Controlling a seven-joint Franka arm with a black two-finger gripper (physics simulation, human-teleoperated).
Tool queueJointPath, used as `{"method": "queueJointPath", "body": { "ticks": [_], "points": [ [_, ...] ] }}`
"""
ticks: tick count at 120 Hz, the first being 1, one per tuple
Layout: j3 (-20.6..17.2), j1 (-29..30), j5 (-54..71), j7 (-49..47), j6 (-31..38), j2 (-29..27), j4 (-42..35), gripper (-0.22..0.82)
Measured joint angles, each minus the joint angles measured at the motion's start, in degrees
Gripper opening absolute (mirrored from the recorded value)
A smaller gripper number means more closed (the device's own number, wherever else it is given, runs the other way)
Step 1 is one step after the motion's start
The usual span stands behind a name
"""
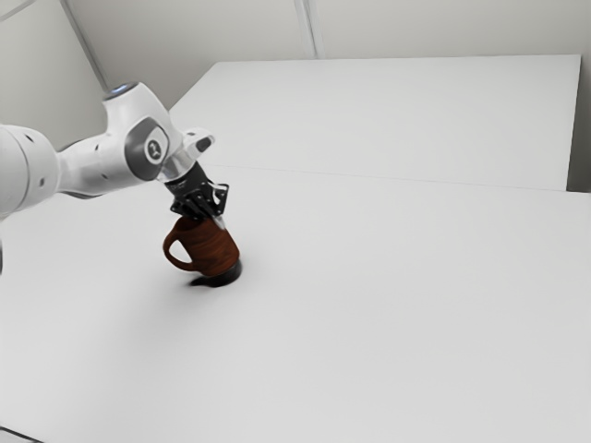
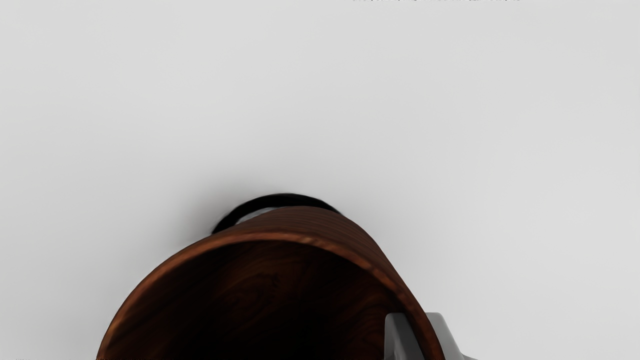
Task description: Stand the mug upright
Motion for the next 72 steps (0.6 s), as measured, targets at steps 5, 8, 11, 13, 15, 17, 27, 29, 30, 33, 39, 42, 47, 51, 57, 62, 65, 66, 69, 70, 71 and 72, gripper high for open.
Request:
{"method": "queueJointPath", "body": {
  "ticks": [5,8,11,13,15,17,27,29,30,33,39,42,47,51,57,62,65,66,69,70,71,72],
  "points": [
    [0.0,-0.1,0.0,-1.0,0.4,0.2,0.0,-0.18],
    [0.0,-0.2,0.0,-1.6,0.5,0.4,0.0,-0.18],
    [0.0,-0.2,0.0,-2.2,0.7,0.5,0.0,-0.18],
    [0.0,-0.3,0.0,-2.5,0.8,0.7,0.0,-0.18],
    [0.0,-0.3,0.0,-2.9,0.9,0.9,0.0,-0.18],
    [0.0,-0.3,0.0,-3.2,1.0,1.0,0.0,-0.18],
    [0.0,-0.3,0.0,-4.8,1.3,1.4,0.0,-0.18],
    [0.0,-0.3,0.0,-5.0,1.3,1.5,0.0,-0.18],
    [0.0,-0.3,0.0,-5.2,1.4,1.5,0.0,-0.18],
    [0.0,-0.3,0.1,-5.6,1.4,1.5,0.0,-0.16],
    [-0.1,-0.4,0.6,-6.1,1.4,1.5,0.1,-0.05],
    [-0.1,-0.5,0.9,-6.4,1.4,1.4,0.1,0.01],
    [-0.2,-0.6,1.5,-6.8,1.3,1.3,0.1,0.1],
    [-0.2,-0.6,1.9,-7.1,1.2,1.1,0.1,0.18],
    [-0.2,-0.7,2.5,-7.6,1.0,0.6,0.2,0.27],
    [-0.2,-0.9,3.2,-7.9,0.7,-0.1,0.2,0.33],
    [-0.2,-0.9,3.5,-8.1,0.4,-0.6,0.2,0.36],
    [-0.2,-0.9,3.6,-8.2,0.3,-0.8,0.2,0.37],
    [-0.2,-1.0,3.8,-8.4,0.1,-1.2,0.2,0.39],
    [-0.2,-1.0,3.9,-8.4,0.0,-1.3,0.3,0.4],
    [-0.2,-1.0,3.9,-8.5,-0.1,-1.4,0.3,0.41],
    [-0.2,-1.0,4.0,-8.5,-0.1,-1.6,0.3,0.42]
  ]
}}
